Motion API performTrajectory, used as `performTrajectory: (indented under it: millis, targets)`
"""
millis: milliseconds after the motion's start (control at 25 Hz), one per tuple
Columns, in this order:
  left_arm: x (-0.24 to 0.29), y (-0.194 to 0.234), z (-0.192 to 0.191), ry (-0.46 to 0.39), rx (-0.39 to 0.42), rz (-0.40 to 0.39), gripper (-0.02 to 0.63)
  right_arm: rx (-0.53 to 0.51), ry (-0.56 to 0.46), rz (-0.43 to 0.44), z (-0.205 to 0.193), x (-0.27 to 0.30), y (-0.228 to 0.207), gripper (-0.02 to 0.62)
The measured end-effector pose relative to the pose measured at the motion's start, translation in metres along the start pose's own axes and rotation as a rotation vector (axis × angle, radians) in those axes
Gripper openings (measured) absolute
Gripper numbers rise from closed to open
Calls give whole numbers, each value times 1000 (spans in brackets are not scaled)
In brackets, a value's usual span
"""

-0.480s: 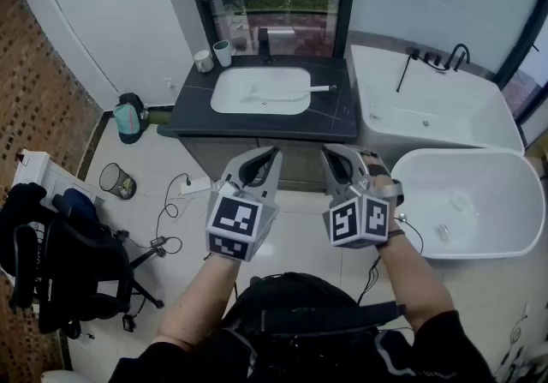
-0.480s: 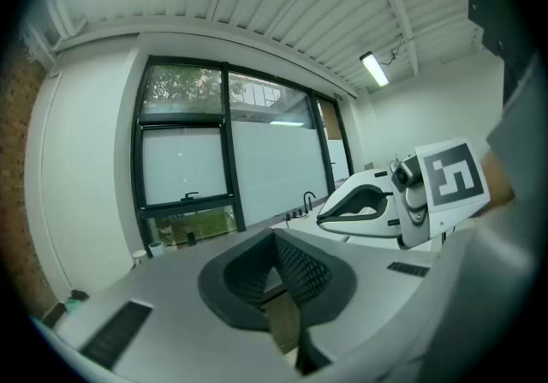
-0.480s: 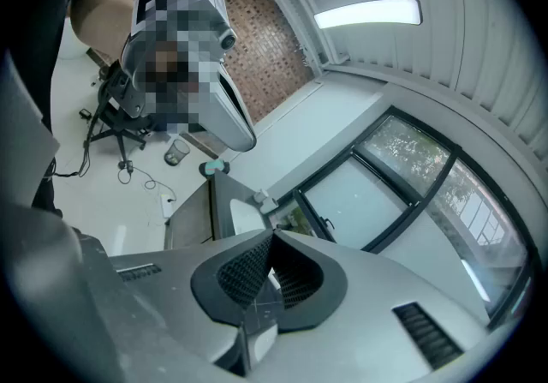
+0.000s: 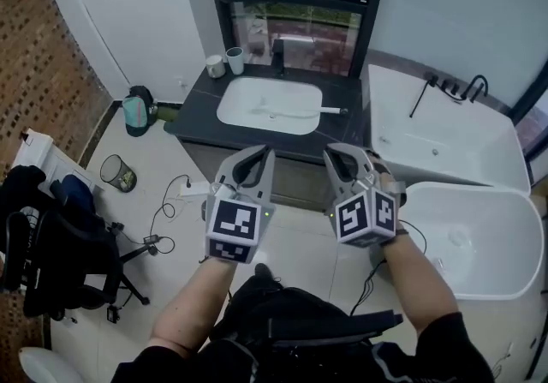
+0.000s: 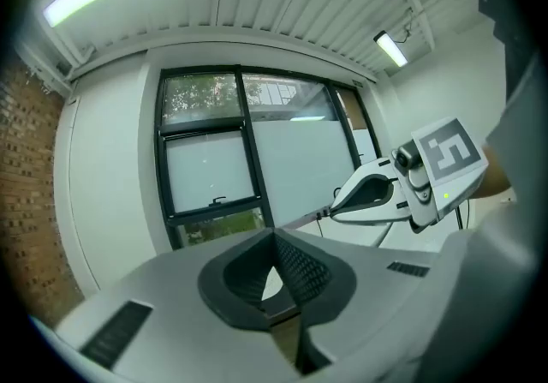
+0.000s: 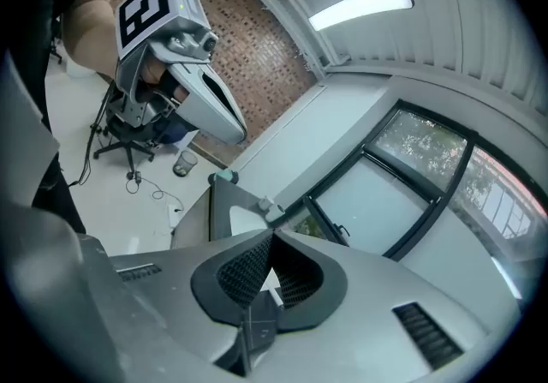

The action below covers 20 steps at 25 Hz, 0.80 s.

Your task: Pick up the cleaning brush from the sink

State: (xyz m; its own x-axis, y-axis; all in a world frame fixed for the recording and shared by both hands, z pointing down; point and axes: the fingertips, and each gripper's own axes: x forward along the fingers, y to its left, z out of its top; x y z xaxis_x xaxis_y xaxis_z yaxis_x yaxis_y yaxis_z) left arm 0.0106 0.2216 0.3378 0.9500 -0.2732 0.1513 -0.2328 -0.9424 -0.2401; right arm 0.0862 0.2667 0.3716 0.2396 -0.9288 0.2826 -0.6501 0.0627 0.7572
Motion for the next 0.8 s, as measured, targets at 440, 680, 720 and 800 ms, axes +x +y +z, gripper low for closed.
performTrajectory:
  millis: [440, 680, 720, 800]
  targets:
    - [129, 187, -31, 1, -176, 75, 0, 267, -9, 136, 20, 215, -105, 2]
    - [210, 258, -48, 55, -352, 155, 0, 320, -3, 336, 15, 324, -170, 2]
    - [226, 262, -52, 60, -382, 177, 0, 322, -3, 377, 9, 339, -178, 2]
    - [257, 271, -60, 67, -418, 251, 0, 325, 21, 478, -14, 369, -186, 2]
